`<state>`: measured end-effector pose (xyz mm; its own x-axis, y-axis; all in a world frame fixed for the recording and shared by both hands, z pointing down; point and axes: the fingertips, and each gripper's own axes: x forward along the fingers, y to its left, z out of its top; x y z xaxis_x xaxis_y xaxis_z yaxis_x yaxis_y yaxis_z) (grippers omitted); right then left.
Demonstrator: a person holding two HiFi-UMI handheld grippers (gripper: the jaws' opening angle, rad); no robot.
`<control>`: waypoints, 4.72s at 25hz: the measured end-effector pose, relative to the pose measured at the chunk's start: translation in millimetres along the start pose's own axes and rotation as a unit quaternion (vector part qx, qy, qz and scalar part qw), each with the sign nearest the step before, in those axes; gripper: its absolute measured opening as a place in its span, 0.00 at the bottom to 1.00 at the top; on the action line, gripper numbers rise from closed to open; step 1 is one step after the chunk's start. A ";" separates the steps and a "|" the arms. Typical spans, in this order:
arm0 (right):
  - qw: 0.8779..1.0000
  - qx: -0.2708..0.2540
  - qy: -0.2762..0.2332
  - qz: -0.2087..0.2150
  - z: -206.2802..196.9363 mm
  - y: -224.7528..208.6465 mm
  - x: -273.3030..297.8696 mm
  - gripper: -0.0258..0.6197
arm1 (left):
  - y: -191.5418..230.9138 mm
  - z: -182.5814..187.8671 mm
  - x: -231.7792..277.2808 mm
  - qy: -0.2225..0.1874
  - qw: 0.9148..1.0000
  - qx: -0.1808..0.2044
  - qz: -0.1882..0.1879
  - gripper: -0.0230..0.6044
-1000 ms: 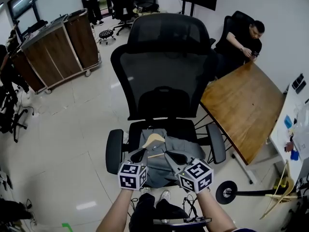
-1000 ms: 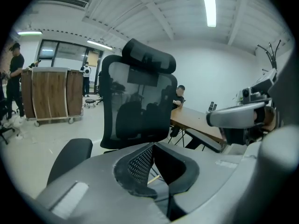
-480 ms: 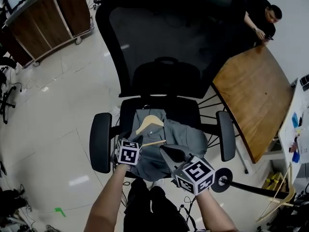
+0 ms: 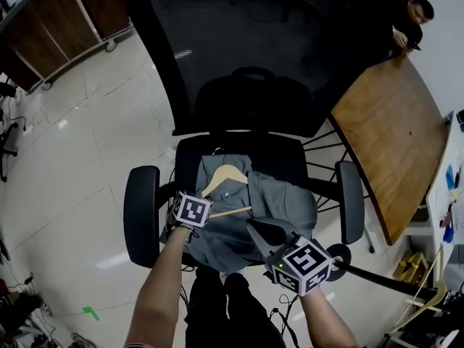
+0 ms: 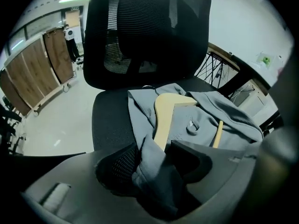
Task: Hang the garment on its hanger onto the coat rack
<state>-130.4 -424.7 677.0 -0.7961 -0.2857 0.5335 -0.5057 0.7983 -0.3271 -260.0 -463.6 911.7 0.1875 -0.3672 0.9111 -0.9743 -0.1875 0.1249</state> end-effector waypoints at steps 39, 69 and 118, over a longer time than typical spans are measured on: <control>0.991 -0.030 -0.116 -0.055 94.7 27.1 -91.8 0.04 | -92.2 115.2 -221.3 -0.172 0.963 0.201 0.053 0.21; 0.933 -0.122 -0.262 -0.213 155.7 180.9 -245.6 0.04 | -163.7 141.9 -546.9 -0.391 0.843 0.370 0.008 0.14; 0.701 -0.046 -0.292 -0.649 -154.4 256.9 -899.5 0.04 | -921.3 -44.5 -671.1 -0.391 0.597 0.603 -0.356 0.15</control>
<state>507.1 119.2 233.5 0.2997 -0.9504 -0.0837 -0.9283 -0.3107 0.2044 506.2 -3.9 202.6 0.9612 -0.0280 0.2744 0.0977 -0.8959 -0.4334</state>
